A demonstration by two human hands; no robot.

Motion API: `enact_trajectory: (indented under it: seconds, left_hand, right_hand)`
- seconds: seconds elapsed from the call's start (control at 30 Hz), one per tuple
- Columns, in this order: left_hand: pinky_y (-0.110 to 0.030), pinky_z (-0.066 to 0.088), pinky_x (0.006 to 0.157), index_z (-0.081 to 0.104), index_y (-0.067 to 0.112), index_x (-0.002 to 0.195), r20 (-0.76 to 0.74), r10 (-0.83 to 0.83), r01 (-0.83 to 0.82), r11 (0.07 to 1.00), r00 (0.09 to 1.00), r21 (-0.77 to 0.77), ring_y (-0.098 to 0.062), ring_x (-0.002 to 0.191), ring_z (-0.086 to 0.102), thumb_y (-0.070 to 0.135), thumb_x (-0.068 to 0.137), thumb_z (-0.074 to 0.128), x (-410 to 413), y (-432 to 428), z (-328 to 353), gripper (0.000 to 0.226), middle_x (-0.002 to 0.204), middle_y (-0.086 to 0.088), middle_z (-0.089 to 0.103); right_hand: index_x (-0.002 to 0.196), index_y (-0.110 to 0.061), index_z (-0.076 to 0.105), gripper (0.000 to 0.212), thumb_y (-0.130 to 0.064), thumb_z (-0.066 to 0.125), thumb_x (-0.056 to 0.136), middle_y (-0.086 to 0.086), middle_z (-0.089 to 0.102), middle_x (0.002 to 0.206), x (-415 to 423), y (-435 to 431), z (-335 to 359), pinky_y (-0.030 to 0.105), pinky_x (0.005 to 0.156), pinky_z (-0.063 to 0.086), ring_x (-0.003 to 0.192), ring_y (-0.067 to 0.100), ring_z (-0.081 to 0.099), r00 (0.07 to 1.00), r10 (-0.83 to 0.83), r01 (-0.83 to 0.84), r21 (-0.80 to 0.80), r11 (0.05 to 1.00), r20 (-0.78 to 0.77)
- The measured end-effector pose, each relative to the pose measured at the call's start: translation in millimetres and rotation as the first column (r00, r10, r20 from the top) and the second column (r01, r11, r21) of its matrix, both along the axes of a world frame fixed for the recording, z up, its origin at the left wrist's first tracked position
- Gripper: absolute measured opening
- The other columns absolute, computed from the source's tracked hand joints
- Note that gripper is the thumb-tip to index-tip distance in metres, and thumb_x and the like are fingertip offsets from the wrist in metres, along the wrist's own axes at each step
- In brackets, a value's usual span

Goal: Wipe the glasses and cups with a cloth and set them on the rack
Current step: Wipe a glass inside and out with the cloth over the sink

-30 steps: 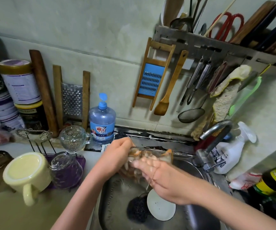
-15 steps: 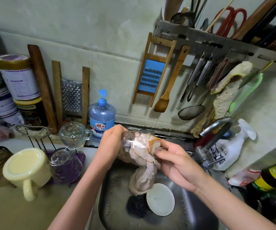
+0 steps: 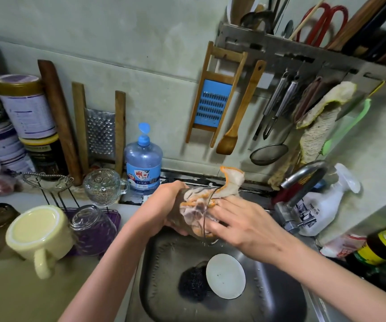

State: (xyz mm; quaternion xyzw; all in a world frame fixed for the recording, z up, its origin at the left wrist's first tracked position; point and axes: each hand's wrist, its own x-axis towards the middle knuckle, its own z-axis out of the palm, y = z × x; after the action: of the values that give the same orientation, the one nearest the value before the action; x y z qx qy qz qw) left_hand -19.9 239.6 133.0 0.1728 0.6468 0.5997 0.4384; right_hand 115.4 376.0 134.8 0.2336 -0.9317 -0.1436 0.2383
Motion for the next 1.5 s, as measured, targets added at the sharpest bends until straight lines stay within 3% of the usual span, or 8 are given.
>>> enact_trajectory:
  seconds: [0.27, 0.7, 0.8, 0.93, 1.03, 1.13, 1.3, 1.5]
  left_hand:
    - [-0.022, 0.042, 0.034, 0.058, 0.006, 0.082, 0.006, 0.076, -0.076, 0.997, 0.997, 0.013, -0.03, 0.049, 0.057, 0.018, 0.096, 0.039, 5, -1, 7, 0.027, 0.062, -0.016, 0.059]
    - [-0.027, 0.045, 0.035, 0.056, 0.006, 0.076, 0.014, 0.157, -0.157, 0.987, 0.988, 0.018, -0.033, 0.052, 0.057, 0.016, 0.095, 0.04, 0, 4, -5, 0.026, 0.067, -0.019, 0.056]
    - [-0.022, 0.043, 0.032, 0.059, 0.004, 0.073, 0.136, 0.143, -0.155, 0.985, 0.98, 0.078, -0.027, 0.038, 0.054, 0.018, 0.098, 0.036, 5, 1, -7, 0.037, 0.055, -0.017, 0.057]
    - [-0.018, 0.038, 0.028, 0.067, 0.001, 0.062, 0.309, 0.134, -0.188, 0.97, 0.942, 0.152, -0.027, 0.033, 0.052, 0.018, 0.1, 0.028, 1, 0, -14, 0.057, 0.057, -0.021, 0.058]
    - [-0.017, 0.036, 0.029, 0.067, -0.002, 0.063, 0.399, 0.133, -0.209, 0.966, 0.907, 0.154, -0.024, 0.031, 0.052, 0.02, 0.101, 0.025, -1, 0, -18, 0.06, 0.057, -0.02, 0.057]
    - [-0.017, 0.039, 0.03, 0.063, -0.002, 0.079, 0.472, 0.109, -0.224, 0.955, 0.875, 0.194, -0.021, 0.034, 0.055, 0.026, 0.101, 0.025, 0, 2, -21, 0.052, 0.059, -0.018, 0.061]
    - [-0.017, 0.042, 0.036, 0.064, 0.005, 0.092, 0.554, 0.046, -0.279, 0.896, 0.831, 0.345, -0.017, 0.045, 0.054, 0.033, 0.099, 0.035, 9, 12, -31, 0.041, 0.073, -0.014, 0.059]
    - [-0.02, 0.048, 0.048, 0.069, 0.015, 0.089, 0.228, 0.07, -0.11, 0.98, 0.971, 0.168, -0.015, 0.052, 0.064, 0.046, 0.101, 0.031, 25, 13, -27, 0.05, 0.068, -0.003, 0.071]
  right_hand:
    - [0.111, -0.002, 0.061, 0.037, -0.012, 0.027, 0.099, 0.01, 0.062, 0.103, -1, -10, -4, 0.037, 0.08, 0.049, 0.088, 0.028, 0.057, 0.985, -0.05, 0.105, -0.348, 0.932, 0.163]
    - [0.114, -0.023, 0.064, 0.041, -0.002, 0.064, 0.079, -0.005, 0.068, 0.104, 4, -6, 27, 0.026, 0.09, 0.051, 0.095, 0.009, 0.063, 0.753, 0.077, 0.553, -0.693, 0.463, 0.653]
    - [0.1, -0.011, 0.069, 0.031, 0.008, 0.069, 0.075, -0.001, 0.068, 0.09, 7, 3, 28, 0.019, 0.076, 0.05, 0.083, 0.007, 0.061, 0.807, 0.185, 0.53, -0.826, 0.192, 0.561]
    - [0.094, -0.008, 0.077, 0.063, -0.028, 0.095, 0.037, 0.012, 0.073, 0.097, 11, 15, 21, 0.03, 0.076, 0.058, 0.088, 0.02, 0.07, 0.927, 0.294, 0.364, -0.739, -0.567, 0.232]
    - [0.104, -0.011, 0.075, 0.07, -0.03, 0.096, 0.039, 0.014, 0.069, 0.114, 11, 19, 24, 0.037, 0.088, 0.056, 0.101, 0.025, 0.067, 0.973, 0.216, 0.218, -0.67, -0.709, 0.087]
    - [0.114, -0.02, 0.07, 0.054, -0.042, 0.084, 0.067, 0.007, 0.065, 0.124, 13, 9, 22, 0.032, 0.098, 0.049, 0.113, 0.02, 0.061, 0.962, 0.274, 0.165, -0.82, -0.548, 0.011]
    - [0.135, -0.036, 0.05, 0.05, -0.06, 0.046, 0.091, -0.026, 0.037, 0.146, 7, -10, -3, 0.017, 0.112, 0.026, 0.139, 0.001, 0.033, 0.975, -0.01, 0.188, -0.81, 0.555, 0.22]
    - [0.117, -0.012, 0.052, 0.055, -0.056, 0.06, 0.085, -0.008, 0.059, 0.098, -21, -13, -3, 0.011, 0.087, 0.044, 0.093, -0.003, 0.054, 0.959, -0.247, 0.051, -0.773, 0.632, -0.138]
